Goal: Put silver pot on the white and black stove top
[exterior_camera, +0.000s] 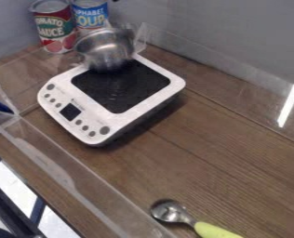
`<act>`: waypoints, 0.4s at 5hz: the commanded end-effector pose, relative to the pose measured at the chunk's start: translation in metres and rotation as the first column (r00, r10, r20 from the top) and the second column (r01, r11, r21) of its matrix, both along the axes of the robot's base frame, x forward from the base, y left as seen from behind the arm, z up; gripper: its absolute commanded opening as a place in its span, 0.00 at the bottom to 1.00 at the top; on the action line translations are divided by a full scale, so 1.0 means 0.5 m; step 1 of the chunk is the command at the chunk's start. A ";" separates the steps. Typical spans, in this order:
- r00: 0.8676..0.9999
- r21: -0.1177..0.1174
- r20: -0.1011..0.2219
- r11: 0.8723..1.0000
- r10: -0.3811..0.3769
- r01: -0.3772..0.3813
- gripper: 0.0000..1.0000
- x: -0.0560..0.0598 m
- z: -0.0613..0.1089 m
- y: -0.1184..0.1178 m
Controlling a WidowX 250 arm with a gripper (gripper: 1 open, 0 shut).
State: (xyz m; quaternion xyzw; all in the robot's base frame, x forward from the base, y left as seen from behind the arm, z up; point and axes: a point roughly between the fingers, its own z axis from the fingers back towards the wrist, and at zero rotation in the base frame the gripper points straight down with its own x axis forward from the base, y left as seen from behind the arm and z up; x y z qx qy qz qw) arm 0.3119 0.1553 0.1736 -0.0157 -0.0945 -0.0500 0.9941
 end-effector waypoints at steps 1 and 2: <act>0.999 0.025 0.027 0.999 -0.036 0.035 1.00 0.016 0.025 -0.018; 0.999 0.022 0.013 0.999 -0.046 0.046 1.00 0.008 -0.004 -0.035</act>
